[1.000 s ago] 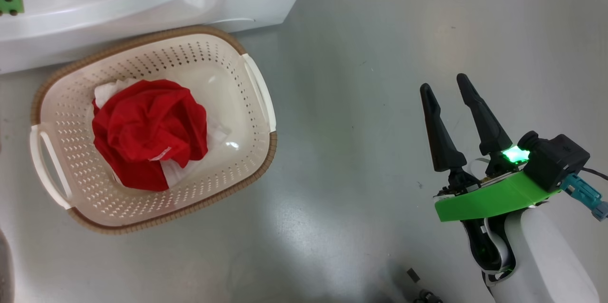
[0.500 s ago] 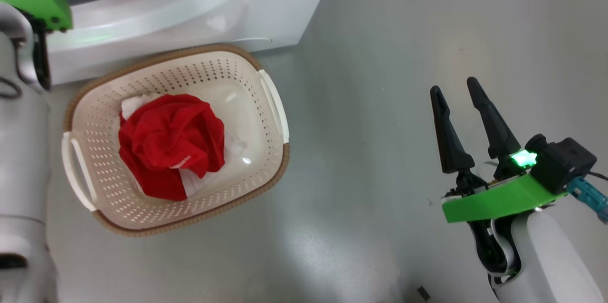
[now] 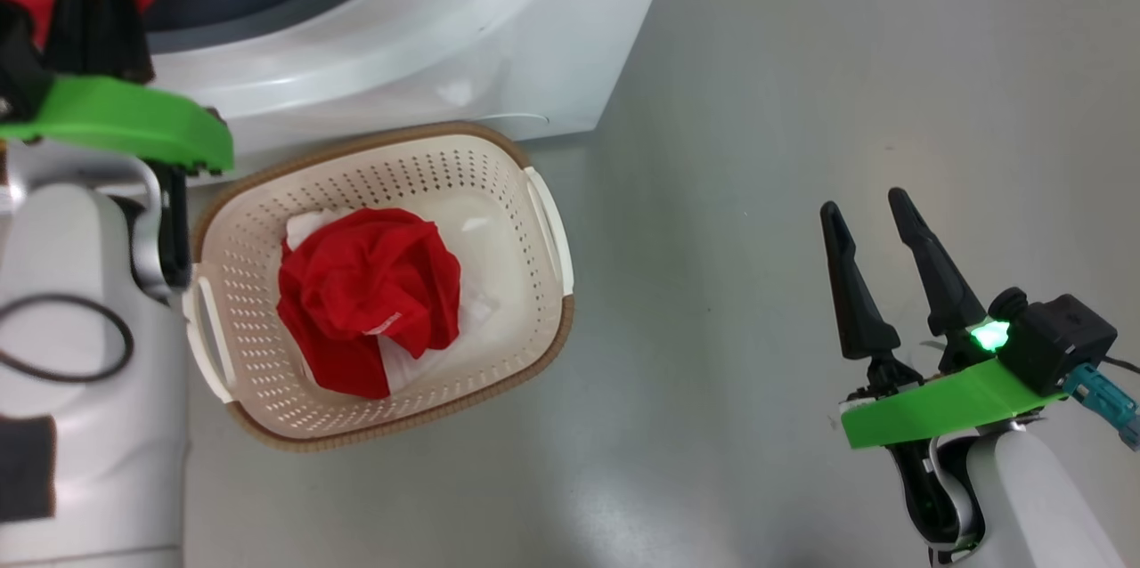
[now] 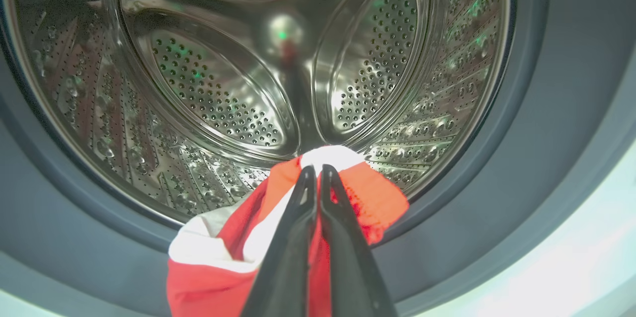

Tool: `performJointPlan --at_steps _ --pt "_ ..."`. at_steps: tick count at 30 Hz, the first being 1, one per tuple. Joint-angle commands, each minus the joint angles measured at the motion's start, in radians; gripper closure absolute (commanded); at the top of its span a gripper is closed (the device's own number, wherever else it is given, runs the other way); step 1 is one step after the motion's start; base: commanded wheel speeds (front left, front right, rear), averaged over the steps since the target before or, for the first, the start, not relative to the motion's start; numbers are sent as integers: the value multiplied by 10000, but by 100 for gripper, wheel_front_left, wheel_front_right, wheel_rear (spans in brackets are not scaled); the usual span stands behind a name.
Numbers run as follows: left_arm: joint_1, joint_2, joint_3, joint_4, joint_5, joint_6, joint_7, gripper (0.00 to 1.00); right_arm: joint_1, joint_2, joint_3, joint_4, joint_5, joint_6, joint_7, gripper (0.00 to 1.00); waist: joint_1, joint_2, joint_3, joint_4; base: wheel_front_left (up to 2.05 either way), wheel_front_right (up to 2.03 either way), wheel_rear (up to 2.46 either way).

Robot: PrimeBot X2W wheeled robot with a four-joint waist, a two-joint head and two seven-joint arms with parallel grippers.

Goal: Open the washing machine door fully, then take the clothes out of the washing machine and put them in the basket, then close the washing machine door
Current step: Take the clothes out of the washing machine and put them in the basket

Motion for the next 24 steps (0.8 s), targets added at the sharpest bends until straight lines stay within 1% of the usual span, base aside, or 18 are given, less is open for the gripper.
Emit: performJointPlan --at_steps 1,9,16,18,19,24 --pt "348 277 240 -540 25 -115 -90 100 270 11 167 -188 -171 4 -63 0 0 0 -184 145 0 0 0" --pt "1785 -345 710 -2494 11 -386 -91 100 540 11 -41 -171 -340 4 -63 0 0 0 -653 379 0 0 0" --pt "2858 -582 707 -3895 -24 -563 -91 100 757 11 -146 -168 -404 4 -63 0 0 0 -943 514 0 0 0" --pt "3065 -604 700 -4309 -82 -562 -91 100 797 11 -174 -174 -414 4 -63 0 0 0 -985 558 0 0 0" --pt "3256 -615 666 -4712 -194 -522 -91 100 831 11 -188 -185 -418 4 -63 0 0 0 -1016 592 0 0 0" --pt "3741 -621 393 -5793 -566 -264 -91 100 886 11 -153 -172 -400 4 -63 0 0 0 -1102 609 0 0 0"
